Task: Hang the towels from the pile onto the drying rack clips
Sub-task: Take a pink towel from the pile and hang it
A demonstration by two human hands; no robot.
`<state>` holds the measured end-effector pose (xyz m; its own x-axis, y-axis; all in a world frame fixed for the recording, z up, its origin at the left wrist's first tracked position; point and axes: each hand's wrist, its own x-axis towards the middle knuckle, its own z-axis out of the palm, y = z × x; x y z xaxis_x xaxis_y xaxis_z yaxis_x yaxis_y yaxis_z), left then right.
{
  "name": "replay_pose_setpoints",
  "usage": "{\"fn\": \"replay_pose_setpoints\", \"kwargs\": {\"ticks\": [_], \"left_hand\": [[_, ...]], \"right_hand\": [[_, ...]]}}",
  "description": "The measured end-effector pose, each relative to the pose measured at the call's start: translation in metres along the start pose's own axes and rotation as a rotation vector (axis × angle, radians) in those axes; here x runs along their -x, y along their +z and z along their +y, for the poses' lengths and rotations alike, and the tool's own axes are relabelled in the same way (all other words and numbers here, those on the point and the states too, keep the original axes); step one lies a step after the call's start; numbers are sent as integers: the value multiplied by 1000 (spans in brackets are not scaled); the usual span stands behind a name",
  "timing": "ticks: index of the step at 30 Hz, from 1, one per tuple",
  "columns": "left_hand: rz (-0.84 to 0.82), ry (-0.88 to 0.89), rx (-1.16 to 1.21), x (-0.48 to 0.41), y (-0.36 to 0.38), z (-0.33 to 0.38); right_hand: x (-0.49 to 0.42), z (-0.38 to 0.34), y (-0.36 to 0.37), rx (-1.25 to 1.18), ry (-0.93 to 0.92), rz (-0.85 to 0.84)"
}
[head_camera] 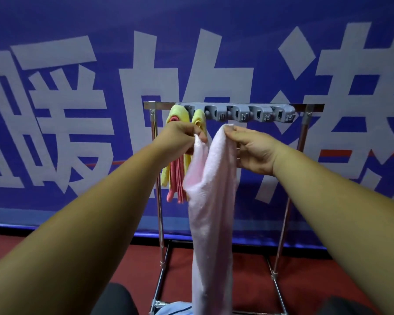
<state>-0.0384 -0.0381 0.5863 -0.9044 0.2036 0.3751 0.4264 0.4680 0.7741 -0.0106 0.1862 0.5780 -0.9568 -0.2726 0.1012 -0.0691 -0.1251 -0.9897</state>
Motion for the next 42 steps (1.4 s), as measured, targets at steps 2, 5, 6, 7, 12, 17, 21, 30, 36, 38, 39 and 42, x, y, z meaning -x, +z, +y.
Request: {"fn": "replay_pose_setpoints", "kwargs": {"ticks": [2,5,6,7,12,17,21,30,36,38,39,42], "left_hand": [[-25,-7,30,2,2,5],[-86,-47,174,-1,2,5],[-103,-68,226,-3,2,4],[-116,-84,263,-4,1,2],[-133,-41,183,-6,4,-3],[-161,-73,238,-7,6,-10],[-165,-57,197,-7,11,-17],[-160,-75,32,-9,19,-31],[-189,-85,-74,3,16,-56],[-230,-131,62,6,11,-62],[-240,-154,110,7,10,-65],[-234,-184,169,3,9,-70]], "right_hand": [[-8,7,-1,12,-3,38],[-15,14,-2,42,-8,45],[-15,15,-2,61,-7,38],[-16,17,-2,82,-9,32],[-17,18,-2,119,-49,2],[-21,23,-1,121,-65,17],[-22,28,1,182,-89,28],[-42,44,-8,257,-120,242],[-49,45,-19,249,-172,395],[-51,47,-24,239,-171,411],[-51,48,-27,230,-171,414],[-51,52,-30,197,-164,411]]}}
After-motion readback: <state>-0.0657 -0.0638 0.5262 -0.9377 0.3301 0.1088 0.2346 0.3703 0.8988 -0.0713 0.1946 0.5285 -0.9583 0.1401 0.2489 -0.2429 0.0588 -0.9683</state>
